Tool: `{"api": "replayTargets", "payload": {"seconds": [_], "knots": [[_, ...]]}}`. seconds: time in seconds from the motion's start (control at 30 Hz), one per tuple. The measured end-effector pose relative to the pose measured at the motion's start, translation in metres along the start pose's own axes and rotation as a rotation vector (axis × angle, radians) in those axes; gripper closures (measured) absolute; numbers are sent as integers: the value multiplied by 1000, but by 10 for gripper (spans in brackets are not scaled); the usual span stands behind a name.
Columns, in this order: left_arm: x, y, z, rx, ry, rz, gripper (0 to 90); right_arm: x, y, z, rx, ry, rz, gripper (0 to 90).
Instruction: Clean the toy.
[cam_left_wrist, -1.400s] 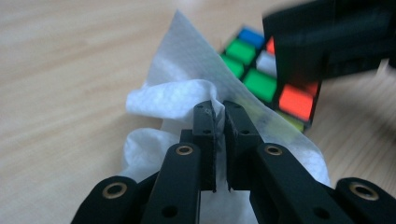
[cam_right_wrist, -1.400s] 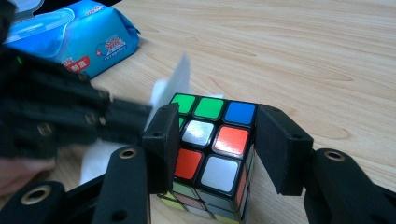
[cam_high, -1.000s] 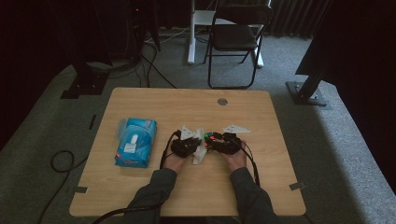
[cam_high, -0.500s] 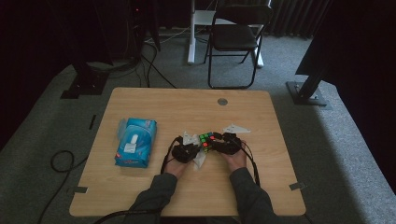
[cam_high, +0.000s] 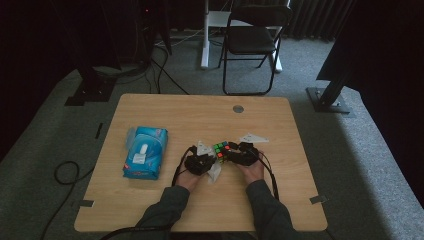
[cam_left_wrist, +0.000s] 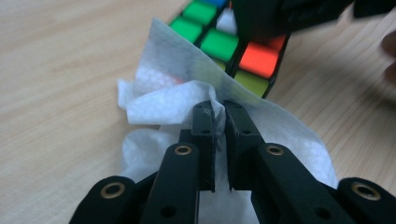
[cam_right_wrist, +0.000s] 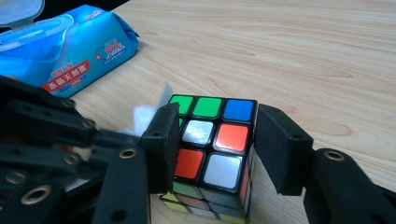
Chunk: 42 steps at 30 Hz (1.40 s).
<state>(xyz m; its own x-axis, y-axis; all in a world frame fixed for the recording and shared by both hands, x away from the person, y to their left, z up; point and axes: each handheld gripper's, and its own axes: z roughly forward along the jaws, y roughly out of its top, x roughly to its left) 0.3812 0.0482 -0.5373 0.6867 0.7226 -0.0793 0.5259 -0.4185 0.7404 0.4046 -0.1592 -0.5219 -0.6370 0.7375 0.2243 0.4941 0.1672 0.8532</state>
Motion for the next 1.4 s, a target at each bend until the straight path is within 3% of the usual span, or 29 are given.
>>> {"api": "replayTargets", "payload": {"seconds": [0.03, 0.23, 0.43, 0.5, 0.6, 0.8, 0.87, 1.0, 1.17, 1.4], "knots": [[0, -1, 3, 23, -4, 9, 827, 0, 0, 0, -1, 2, 2, 509], [-3, 1, 1, 34, -1, 38, 820, -1, 0, 0, -2, 4, 6, 509], [-8, 5, -18, -80, -31, 13, 819, -1, -1, 0, -4, 4, 8, 510], [-8, 7, -21, -89, -45, 23, 819, -1, -1, 0, -3, 5, 8, 510], [-8, 7, -21, -84, -45, 26, 820, -1, 0, 0, -2, 5, 8, 510], [-14, -4, -1, 1, -23, 74, 804, -1, 0, 0, -1, 9, 5, 511], [-8, -6, 2, -1, -48, 51, 804, -1, 0, 0, -2, 10, 5, 511], [-5, -4, 2, 12, -53, 99, 776, -2, 0, 0, -1, 16, 6, 510], [-1, -4, -1, 1, -77, 97, 779, -3, 0, 0, 0, 21, 4, 512], [21, 2, -9, -38, 10, 36, 842, -3, 0, -1, 13, 56, -23, 521]]}}
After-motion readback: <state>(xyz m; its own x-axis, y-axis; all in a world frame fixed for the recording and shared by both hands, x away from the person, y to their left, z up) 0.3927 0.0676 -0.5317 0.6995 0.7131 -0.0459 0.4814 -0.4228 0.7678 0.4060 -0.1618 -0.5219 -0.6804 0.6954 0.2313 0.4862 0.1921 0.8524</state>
